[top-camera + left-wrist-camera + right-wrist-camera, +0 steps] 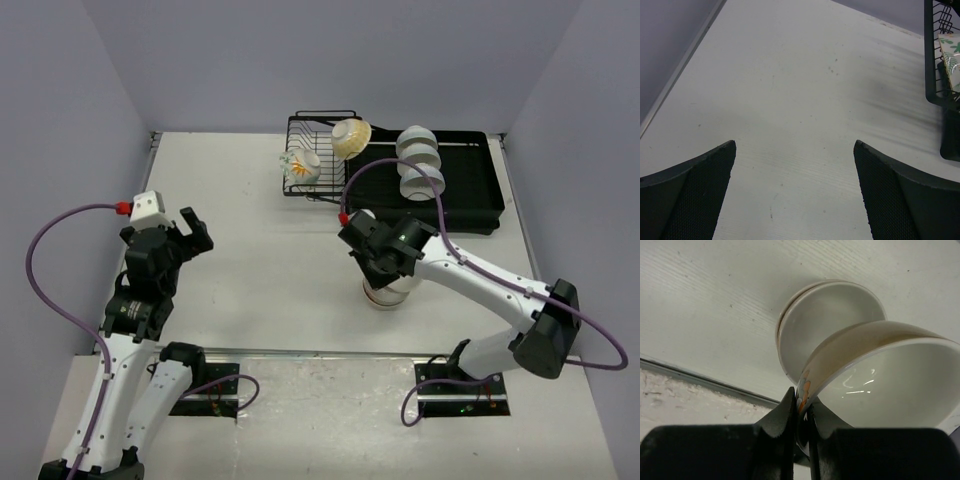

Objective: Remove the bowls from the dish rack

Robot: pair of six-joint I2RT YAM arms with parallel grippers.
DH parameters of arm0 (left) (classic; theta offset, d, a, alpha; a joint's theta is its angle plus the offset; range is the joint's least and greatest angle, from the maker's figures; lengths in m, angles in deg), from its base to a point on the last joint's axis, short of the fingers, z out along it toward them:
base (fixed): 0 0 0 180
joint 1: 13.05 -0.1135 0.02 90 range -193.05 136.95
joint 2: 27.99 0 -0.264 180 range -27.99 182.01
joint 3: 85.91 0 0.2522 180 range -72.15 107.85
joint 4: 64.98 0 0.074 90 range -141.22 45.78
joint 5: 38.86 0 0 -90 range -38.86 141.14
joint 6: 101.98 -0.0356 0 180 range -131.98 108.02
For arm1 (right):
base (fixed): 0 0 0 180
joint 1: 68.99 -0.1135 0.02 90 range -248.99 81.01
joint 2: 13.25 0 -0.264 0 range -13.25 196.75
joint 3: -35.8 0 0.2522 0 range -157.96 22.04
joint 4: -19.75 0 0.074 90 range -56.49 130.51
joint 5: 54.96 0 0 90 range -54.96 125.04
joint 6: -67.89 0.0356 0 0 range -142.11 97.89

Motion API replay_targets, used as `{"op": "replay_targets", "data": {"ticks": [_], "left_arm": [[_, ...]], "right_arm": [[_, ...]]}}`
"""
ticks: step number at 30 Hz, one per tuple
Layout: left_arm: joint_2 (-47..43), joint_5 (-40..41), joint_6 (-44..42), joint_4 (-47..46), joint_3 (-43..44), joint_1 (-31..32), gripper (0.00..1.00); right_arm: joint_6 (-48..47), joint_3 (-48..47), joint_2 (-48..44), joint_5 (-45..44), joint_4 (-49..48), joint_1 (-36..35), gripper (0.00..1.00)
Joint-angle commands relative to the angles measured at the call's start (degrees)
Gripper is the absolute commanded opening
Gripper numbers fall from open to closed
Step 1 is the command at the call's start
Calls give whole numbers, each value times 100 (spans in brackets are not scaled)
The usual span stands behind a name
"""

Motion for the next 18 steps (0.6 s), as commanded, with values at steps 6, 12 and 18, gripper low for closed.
{"op": "replay_targets", "data": {"ticks": [6, 12, 18], "left_arm": [[-51, -18, -64, -210, -21, 83, 100], [-86, 18, -64, -201, -21, 118, 100], [-112, 70, -64, -192, -30, 180, 100]], "right_arm": [[65, -139, 609, -488, 81, -321, 0], [-58, -113, 1040, -427, -59, -321, 0], [12, 37, 1252, -357, -156, -321, 0]]}}
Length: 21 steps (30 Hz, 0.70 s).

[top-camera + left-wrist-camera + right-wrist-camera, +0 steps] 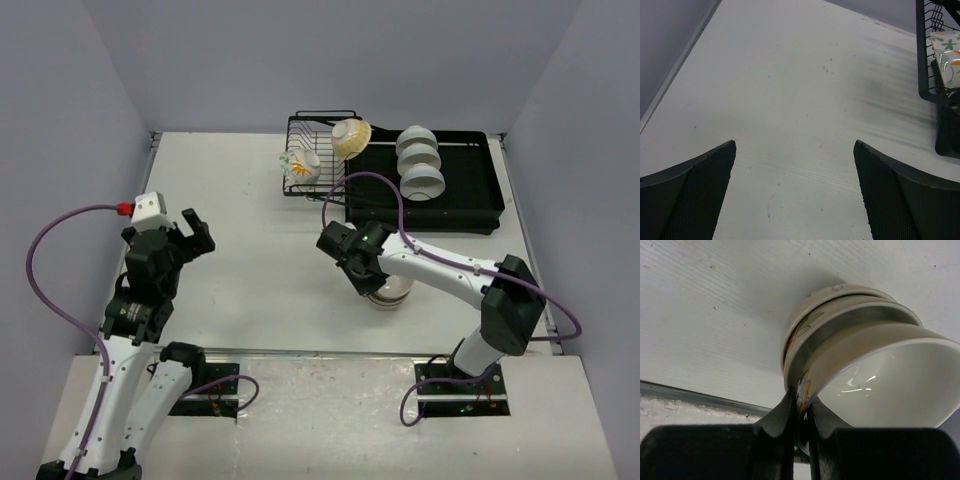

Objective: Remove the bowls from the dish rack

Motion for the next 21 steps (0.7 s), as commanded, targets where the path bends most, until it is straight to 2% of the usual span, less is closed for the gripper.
{"op": "replay_targets", "data": {"ticks": [1, 4, 9, 12, 21], "left_arm": [[-53, 62, -64, -192, -13, 55, 100], [-53, 70, -64, -183, -4, 73, 100], [-62, 97, -64, -174, -13, 81, 100], [-62, 97, -64, -175, -13, 81, 100], [-53, 114, -64, -174, -13, 81, 100]], "right_arm": [[32, 67, -16, -214, -86, -23, 0], [76, 120, -25, -232, -121, -23, 1], [147, 217, 45, -302, -139, -23, 23], [155, 191, 37, -355, -113, -23, 27], [103, -37, -262, -294, 63, -32, 55]]}}
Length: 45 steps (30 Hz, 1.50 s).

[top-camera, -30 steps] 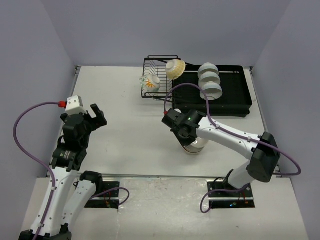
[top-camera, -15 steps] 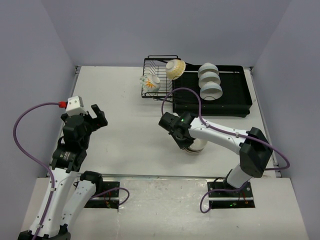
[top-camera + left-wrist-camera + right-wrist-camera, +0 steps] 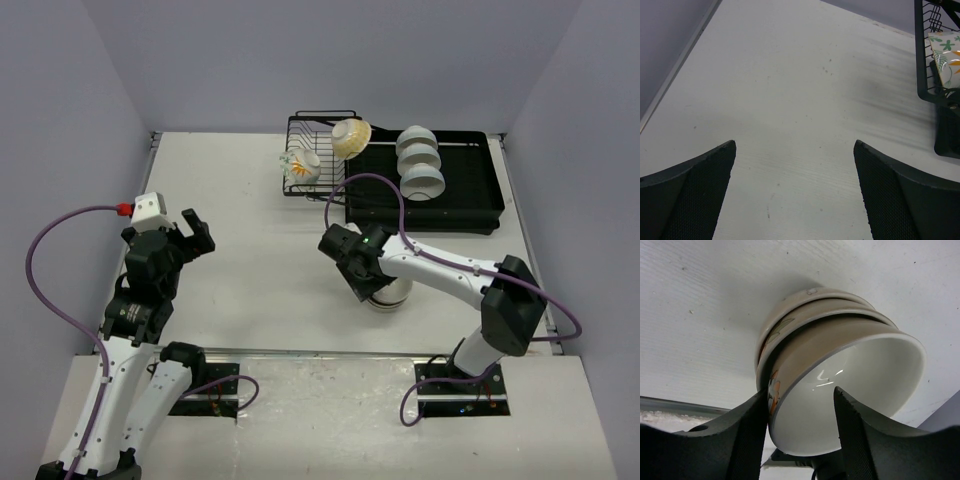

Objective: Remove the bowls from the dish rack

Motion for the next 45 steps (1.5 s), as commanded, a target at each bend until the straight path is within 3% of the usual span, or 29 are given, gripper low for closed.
{"op": "replay_targets", "data": {"ticks": [1, 6, 16, 19, 22, 26, 28, 32, 34, 37, 38, 45], "left_arm": [[-21, 97, -64, -174, -13, 40, 100], [-29, 114, -64, -174, -13, 40, 100], [-21, 123, -64, -166, -13, 49, 100], [-21, 114, -64, -166, -13, 49, 100], [-38, 141, -56, -166, -13, 49, 100], [-21, 185, -47, -157, -13, 49, 100], [14, 246, -20, -122, 5, 49, 100], [93, 754, 190, 19, 75, 49, 100], [94, 1079, 331, 176, 136, 57, 100], [111, 1730, 612, 361, 189, 49, 100], [129, 1897, 647, 379, 189, 49, 100], [516, 1837, 622, 424, 269, 31, 100]], "right_arm": [[44, -269, -395, 124, 144, -34, 56], [-123, -349, -721, 159, 188, -34, 64], [-299, -357, -949, 247, -93, -26, 67], [-439, -270, -1553, 369, -969, 228, 71], [-265, 228, -2570, 1229, -2374, 1150, 73], [1057, 1354, -3804, 2206, -4805, 3036, 88], [1745, 1924, -4051, 2251, -5478, 3575, 95], [4460, 2963, -3817, 2356, -7698, 4875, 99], [5565, 3218, -3535, 2409, -8099, 5202, 99], [6491, 3413, -2797, 2453, -8766, 5309, 97], [6599, 3430, -2595, 2488, -9212, 5309, 95], [6837, 3035, -1215, 2384, -9744, 5310, 88]]}}
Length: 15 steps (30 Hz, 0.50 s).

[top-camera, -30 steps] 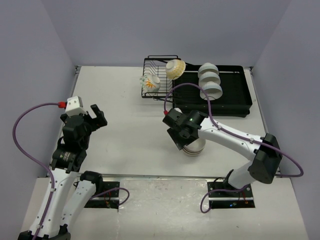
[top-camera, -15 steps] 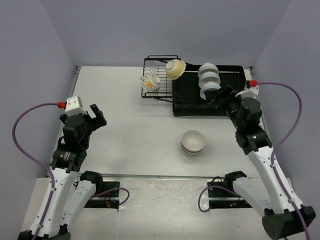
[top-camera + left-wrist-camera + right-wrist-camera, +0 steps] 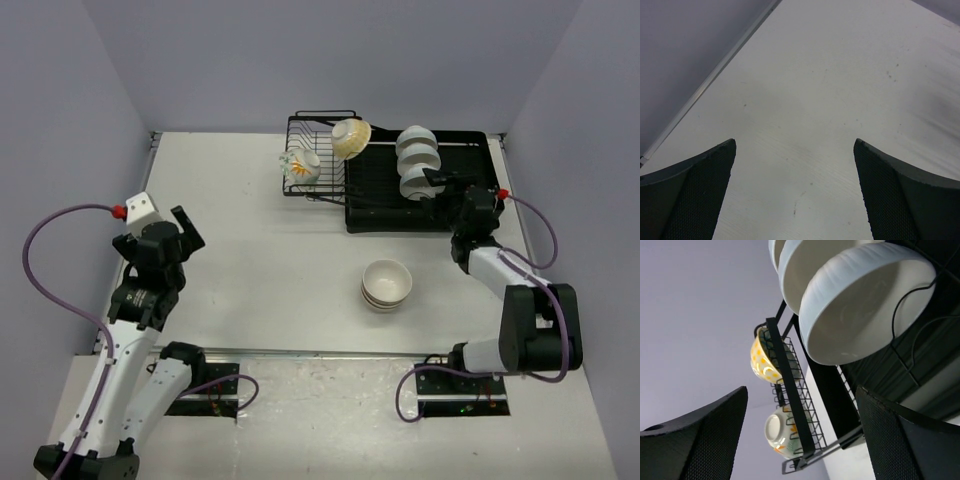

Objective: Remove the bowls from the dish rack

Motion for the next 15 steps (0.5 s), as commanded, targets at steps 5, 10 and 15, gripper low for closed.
{"op": "replay_targets", "data": {"ticks": [5, 10, 15], "left_arm": [[41, 129, 42, -58, 168, -79, 100], [32, 7, -20, -128, 159, -105, 100], [-47, -160, -134, -181, 133, -105, 100]], "right_arm": [[694, -379, 703, -381, -1275, 3, 83], [773, -774, 1458, -381, -1609, -6, 73], [730, -1003, 1872, -557, -1812, 3, 63]]}}
